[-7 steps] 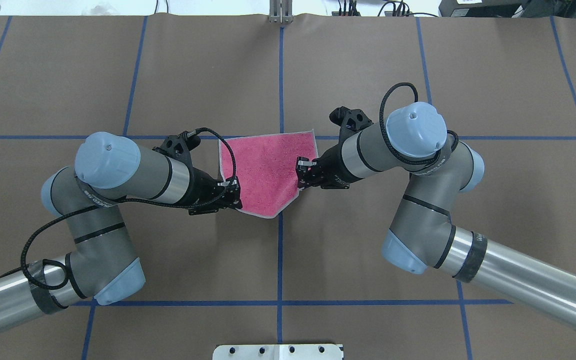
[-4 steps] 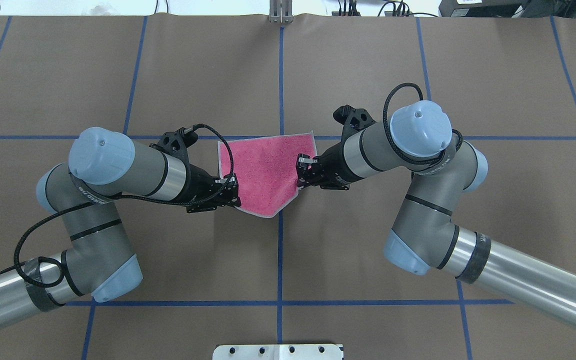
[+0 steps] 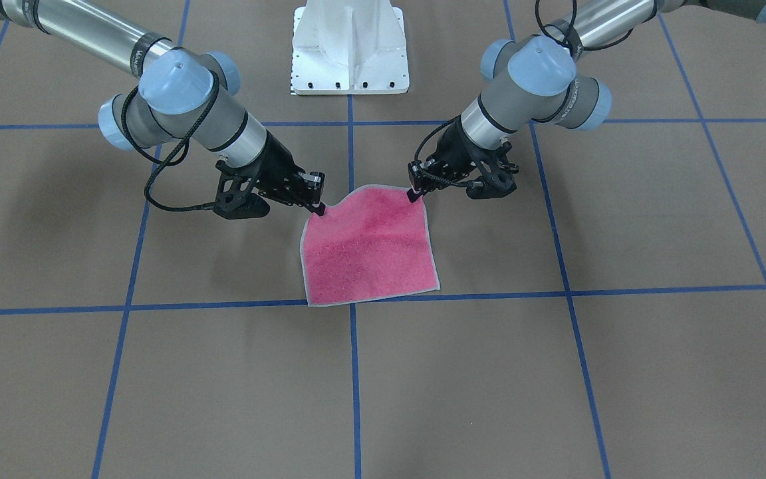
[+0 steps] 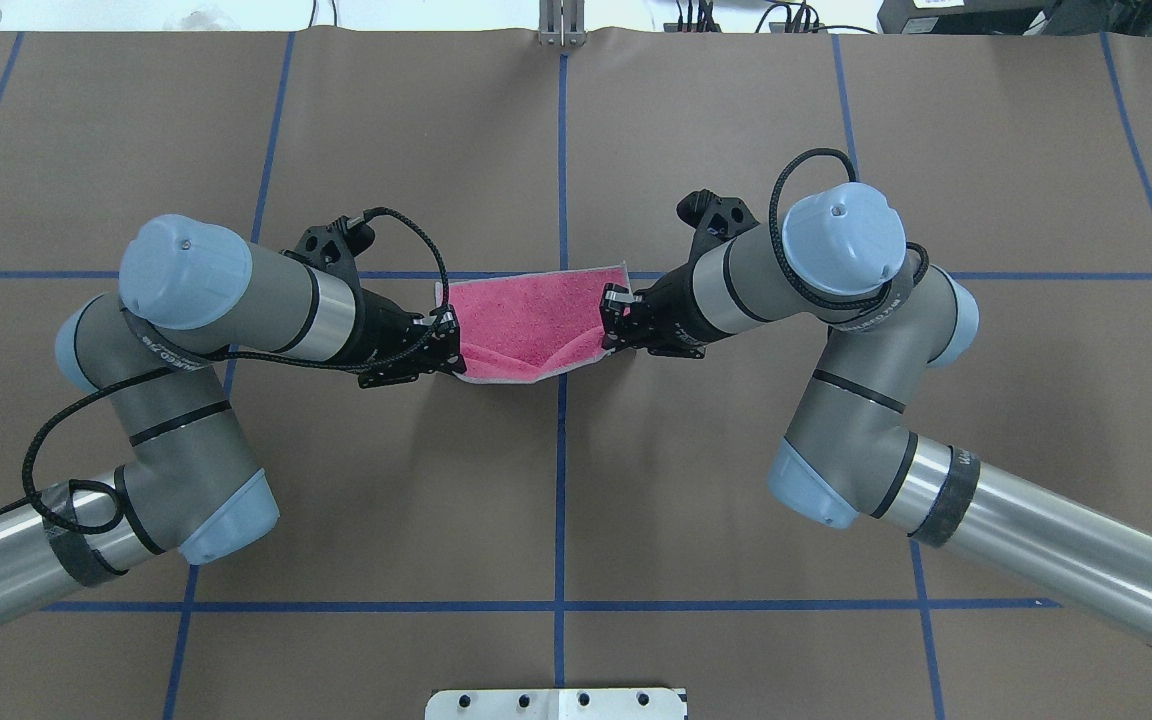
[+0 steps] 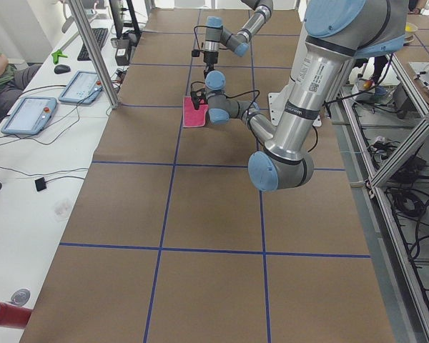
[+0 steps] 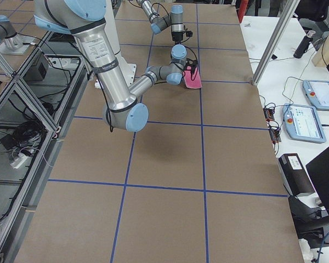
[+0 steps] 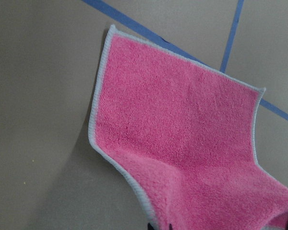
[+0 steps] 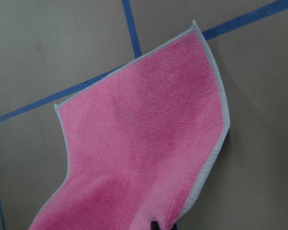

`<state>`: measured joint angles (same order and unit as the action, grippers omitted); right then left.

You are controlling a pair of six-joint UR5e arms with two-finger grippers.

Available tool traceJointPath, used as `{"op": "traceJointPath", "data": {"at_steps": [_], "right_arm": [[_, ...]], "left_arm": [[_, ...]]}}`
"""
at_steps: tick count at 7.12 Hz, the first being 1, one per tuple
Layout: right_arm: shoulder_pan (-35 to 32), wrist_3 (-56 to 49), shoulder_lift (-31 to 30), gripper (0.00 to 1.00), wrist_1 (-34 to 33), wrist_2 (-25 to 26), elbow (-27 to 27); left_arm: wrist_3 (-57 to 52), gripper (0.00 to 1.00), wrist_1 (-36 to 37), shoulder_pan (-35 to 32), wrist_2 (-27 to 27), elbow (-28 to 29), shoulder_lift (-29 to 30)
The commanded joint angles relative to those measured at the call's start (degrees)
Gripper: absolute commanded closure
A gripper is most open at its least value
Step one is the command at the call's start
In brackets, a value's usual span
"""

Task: Fold towel twice with both arms
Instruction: 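Lift both corners and fold them away from the robot over the towel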

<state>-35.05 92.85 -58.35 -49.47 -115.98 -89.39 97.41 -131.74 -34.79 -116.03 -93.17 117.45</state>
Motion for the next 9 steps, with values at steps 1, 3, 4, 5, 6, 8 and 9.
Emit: {"op": "traceJointPath", "data": {"at_steps": [1,3,4,5,6,8,9], "right_arm": [[-0.20,-0.04,2.95,1.00,0.16,3.20,3.75],[-0.29,-0.12,3.59,1.00,0.25,4.96,5.79],[-0.29,-0.12,3.85,1.00,0.25,6.28,6.41],[-0.29,-0.12,4.29,1.00,0.25,7.07,7.98],[-0.29,-0.12,4.73,1.00,0.25,7.87,9.13],[-0.37,-0.12,4.74,1.00,0.25,8.31,9.76],[-0.37,-0.12,4.74,1.00,0.25,8.40,9.76]], "left_arm": [[-0.38,1.00,-0.36,-0.63,0.19,5.34,3.56],[-0.38,1.00,-0.62,-1.33,0.37,6.95,3.58],[-0.29,1.00,-0.71,-1.86,0.45,7.82,3.58],[-0.29,1.00,-0.71,-2.13,0.46,8.62,3.58],[-0.29,1.00,-0.80,-2.22,0.54,9.32,3.58],[-0.20,1.00,-0.80,-2.39,0.54,9.76,3.75],[0.06,1.00,-0.80,-2.48,1.07,11.16,5.23]]}}
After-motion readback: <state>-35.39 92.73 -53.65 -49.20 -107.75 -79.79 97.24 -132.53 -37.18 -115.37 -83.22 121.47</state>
